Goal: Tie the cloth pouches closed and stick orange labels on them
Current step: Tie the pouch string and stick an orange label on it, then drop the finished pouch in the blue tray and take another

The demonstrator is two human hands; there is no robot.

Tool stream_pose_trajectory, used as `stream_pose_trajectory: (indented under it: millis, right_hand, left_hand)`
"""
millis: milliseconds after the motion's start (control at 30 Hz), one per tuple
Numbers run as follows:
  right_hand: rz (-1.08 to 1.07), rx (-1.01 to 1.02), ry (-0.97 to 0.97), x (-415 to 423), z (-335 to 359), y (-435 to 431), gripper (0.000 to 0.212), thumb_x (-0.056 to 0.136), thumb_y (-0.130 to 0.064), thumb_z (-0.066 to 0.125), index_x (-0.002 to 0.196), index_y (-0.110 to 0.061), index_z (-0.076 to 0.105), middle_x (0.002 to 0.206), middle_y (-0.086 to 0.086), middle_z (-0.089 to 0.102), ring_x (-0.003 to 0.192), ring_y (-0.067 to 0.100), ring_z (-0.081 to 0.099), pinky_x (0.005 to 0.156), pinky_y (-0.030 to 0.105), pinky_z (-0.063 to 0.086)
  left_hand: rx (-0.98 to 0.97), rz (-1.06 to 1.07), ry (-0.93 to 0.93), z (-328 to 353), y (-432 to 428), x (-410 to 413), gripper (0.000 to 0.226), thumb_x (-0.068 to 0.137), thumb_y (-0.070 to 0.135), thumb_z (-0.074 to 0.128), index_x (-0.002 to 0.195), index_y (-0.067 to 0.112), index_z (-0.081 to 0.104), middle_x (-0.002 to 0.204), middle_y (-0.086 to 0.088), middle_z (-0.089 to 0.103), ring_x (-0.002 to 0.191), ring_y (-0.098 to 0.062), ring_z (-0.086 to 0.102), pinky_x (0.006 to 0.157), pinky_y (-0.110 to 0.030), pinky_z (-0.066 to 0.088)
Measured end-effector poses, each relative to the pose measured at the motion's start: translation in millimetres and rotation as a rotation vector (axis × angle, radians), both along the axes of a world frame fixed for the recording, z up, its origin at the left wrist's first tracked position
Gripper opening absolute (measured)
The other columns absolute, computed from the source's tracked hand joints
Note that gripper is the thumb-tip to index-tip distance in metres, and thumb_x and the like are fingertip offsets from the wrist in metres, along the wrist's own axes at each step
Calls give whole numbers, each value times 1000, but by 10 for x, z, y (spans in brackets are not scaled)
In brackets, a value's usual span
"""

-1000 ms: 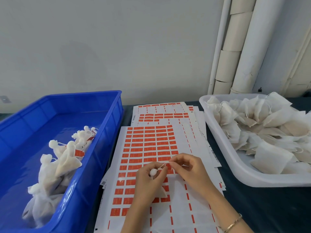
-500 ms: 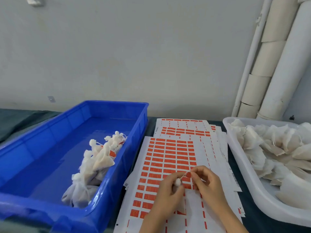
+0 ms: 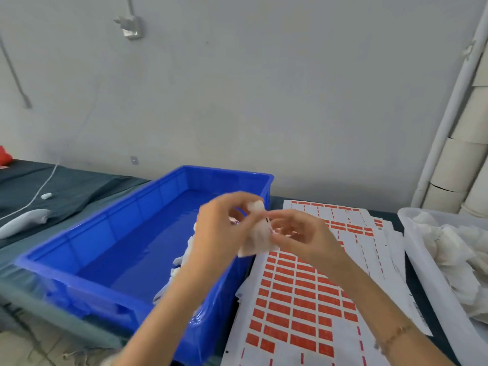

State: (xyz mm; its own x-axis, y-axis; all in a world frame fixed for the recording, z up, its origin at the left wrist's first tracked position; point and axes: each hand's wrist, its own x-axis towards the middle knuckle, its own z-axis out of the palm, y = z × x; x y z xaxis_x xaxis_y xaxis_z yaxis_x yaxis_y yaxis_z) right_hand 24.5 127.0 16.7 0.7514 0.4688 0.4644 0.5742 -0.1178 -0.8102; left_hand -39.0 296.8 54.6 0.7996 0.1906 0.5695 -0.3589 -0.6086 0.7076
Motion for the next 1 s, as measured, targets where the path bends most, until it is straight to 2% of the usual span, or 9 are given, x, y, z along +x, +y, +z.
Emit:
stream_pose_trajectory:
  millis: [67,167,233,367,533,667,833,933,1000]
  right_hand:
    - [-18,-70,-68,131,138,255,17,86,-25,70,102,-29,70,89,-12,72,81,15,68,71,25,57]
    - [-102,-161,-93,416,289,624,12,84,-30,70,93,-23,72,77,-13,69,72,2,63,65,15,51]
    - [-135,-286,-111,613,341,845,14,84,-33,68,89,-20,70,75,-11,67,69,1,62,61,12,46]
    - [-252,-521,-151,905,275,1168,19,87,-35,62,83,-17,67,79,2,67,76,18,63,68,32,54]
    - [-334,-643,-170,1057,21,1289,30,91,-36,57,82,-9,67,74,4,62,78,23,61,69,38,56]
    - [-279,-575,-78,1044,-83,1221,25,90,-36,60,100,-15,69,85,-1,65,85,17,63,77,35,56]
    - [-307,-313,-50,762,-70,890,18,91,-18,61,107,-16,69,101,-1,71,87,9,64,82,25,55]
    - [-373,-130,-29,421,-136,488,15,90,-18,62,102,-14,71,94,-1,73,82,7,67,73,12,50]
    - [-433,-59,-2,167,-227,141,14,91,-19,63,101,-15,71,91,-5,73,80,4,67,70,10,51]
  left_hand:
    - [-32,12,24,180,202,164,7,79,28,75,85,31,72,80,11,70,71,-5,64,64,-13,49]
    - [66,83,75,278,466,473,7,79,23,74,85,26,72,81,7,69,70,-12,65,61,-13,48]
    - [124,86,128,258,615,666,9,80,18,72,89,18,73,87,2,70,77,-17,66,69,-24,53]
    - [179,62,237,70,798,959,11,79,7,67,89,8,74,87,-1,72,87,-16,65,76,-28,52]
    - [112,62,337,-240,850,1125,20,84,8,66,103,8,70,98,-4,70,92,-17,65,84,-30,53]
    - [29,45,413,-373,855,1163,34,87,7,60,120,11,59,110,-7,66,84,-19,67,75,-26,54]
    - [86,153,155,-333,554,1089,24,89,6,53,105,16,68,103,5,68,86,-7,60,72,-14,45]
    - [40,17,102,-292,35,983,20,90,9,55,94,20,71,86,12,68,72,2,60,58,-4,42]
    - [42,-112,100,-312,-378,902,20,89,9,57,90,22,72,81,15,67,74,3,62,60,-2,43]
